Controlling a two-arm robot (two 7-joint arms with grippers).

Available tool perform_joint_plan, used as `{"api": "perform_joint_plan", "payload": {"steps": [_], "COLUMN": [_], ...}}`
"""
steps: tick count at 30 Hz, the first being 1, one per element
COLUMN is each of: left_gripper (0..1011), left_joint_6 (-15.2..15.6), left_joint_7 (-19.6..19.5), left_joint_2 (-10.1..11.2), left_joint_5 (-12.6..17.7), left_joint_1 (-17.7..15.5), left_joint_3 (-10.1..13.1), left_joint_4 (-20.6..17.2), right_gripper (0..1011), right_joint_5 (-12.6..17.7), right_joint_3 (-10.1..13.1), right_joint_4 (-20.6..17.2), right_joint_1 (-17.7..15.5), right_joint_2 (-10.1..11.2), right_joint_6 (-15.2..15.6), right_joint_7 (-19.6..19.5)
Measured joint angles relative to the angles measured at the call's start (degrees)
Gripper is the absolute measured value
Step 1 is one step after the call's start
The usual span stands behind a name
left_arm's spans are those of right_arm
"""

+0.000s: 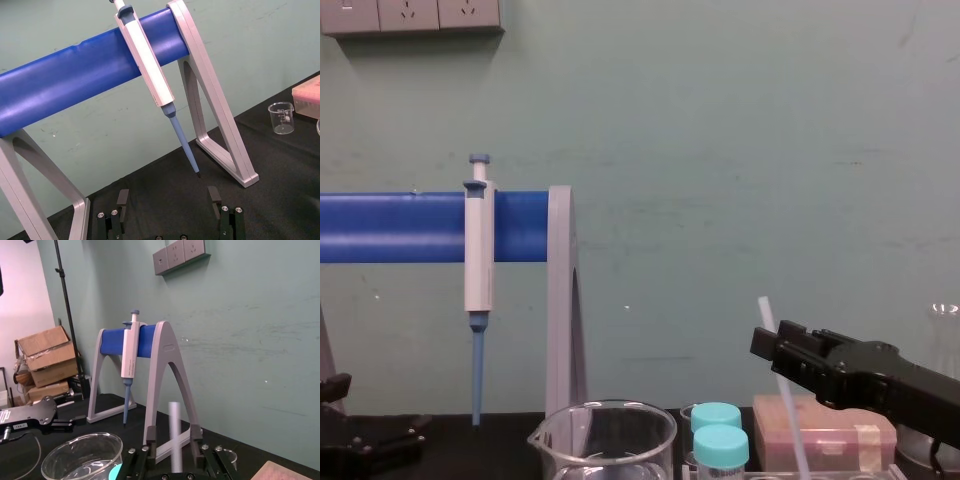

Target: Pick up the stirring rod with one hand, then place it down.

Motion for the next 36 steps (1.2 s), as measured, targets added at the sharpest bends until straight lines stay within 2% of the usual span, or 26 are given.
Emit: {"api": "perform_joint_plan", "payload": {"steps": [4,5,20,24,26,27,30,34,36], "left_gripper": [1000,1000,1000,1000,1000,1000,1000,1000,1000], "left_joint_6": [0.0,0.0,0.0,0.0,0.0,0.0,0.0,0.0,0.0], "left_joint_7": [0.0,0.0,0.0,0.0,0.0,0.0,0.0,0.0,0.0], "left_joint_2": [0.0,0.0,0.0,0.0,0.0,0.0,0.0,0.0,0.0], "left_joint_5": [0.0,0.0,0.0,0.0,0.0,0.0,0.0,0.0,0.0], "left_joint_1": [0.0,0.0,0.0,0.0,0.0,0.0,0.0,0.0,0.0], "left_joint_3": [0.0,0.0,0.0,0.0,0.0,0.0,0.0,0.0,0.0], "left_joint_4": [0.0,0.0,0.0,0.0,0.0,0.0,0.0,0.0,0.0], "right_gripper": [510,573,990,1003,1003,1003,1003,1003,1003], "right_joint_5": [0.0,0.0,-0.2,-2.2,-5.3,-5.3,-10.6,-14.1,-14.6], "right_joint_3": [0.0,0.0,0.1,2.0,3.7,3.7,6.1,7.8,8.3], "right_joint_4": [0.0,0.0,-0.6,-5.8,-10.7,-10.7,-16.3,-18.5,-18.5], "right_joint_1": [0.0,0.0,-0.2,-2.3,-4.7,-4.7,-8.6,-11.6,-12.4], "right_joint_2": [0.0,0.0,0.1,1.1,2.0,2.0,3.1,3.7,3.7], "right_joint_6": [0.0,0.0,0.1,0.6,0.9,0.9,2.8,5.7,6.8], "right_joint_7": [0.0,0.0,-0.6,-6.0,-11.8,-11.8,-21.0,-26.7,-27.8]}}
